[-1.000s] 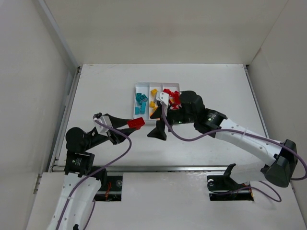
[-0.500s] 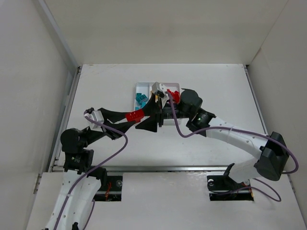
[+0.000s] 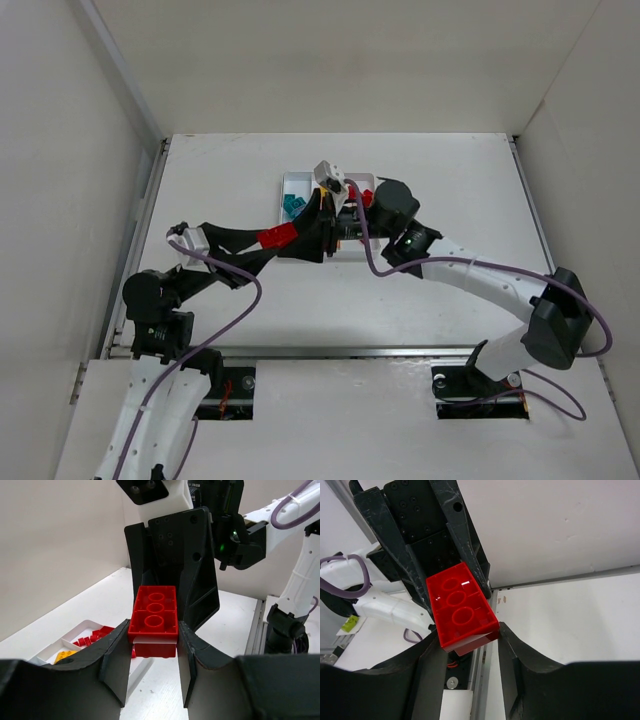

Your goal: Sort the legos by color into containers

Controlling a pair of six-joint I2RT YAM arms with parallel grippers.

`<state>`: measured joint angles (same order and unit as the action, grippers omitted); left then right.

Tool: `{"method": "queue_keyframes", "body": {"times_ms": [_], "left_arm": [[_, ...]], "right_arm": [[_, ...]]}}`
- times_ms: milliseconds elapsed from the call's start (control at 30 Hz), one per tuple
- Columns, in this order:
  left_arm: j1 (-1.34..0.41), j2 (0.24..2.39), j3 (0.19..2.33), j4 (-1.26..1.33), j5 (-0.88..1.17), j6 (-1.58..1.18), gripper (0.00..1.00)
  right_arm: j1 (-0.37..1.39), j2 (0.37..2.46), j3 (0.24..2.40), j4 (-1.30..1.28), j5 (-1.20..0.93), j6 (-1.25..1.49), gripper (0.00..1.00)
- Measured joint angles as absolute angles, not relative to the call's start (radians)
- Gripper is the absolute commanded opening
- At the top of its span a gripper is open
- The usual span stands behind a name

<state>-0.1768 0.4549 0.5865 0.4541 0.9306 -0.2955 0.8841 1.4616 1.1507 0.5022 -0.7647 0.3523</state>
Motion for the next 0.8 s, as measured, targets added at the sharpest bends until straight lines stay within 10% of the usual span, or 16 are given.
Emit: {"method": "queue_keyframes", "body": {"times_ms": [800], "left_arm": [[-0.179, 0.505, 0.593, 0.509, 0.809, -0.368, 0.00]], "right_arm": [[0.898, 1.494, 0.955, 0.303, -0.569, 0.297, 0.00]]}}
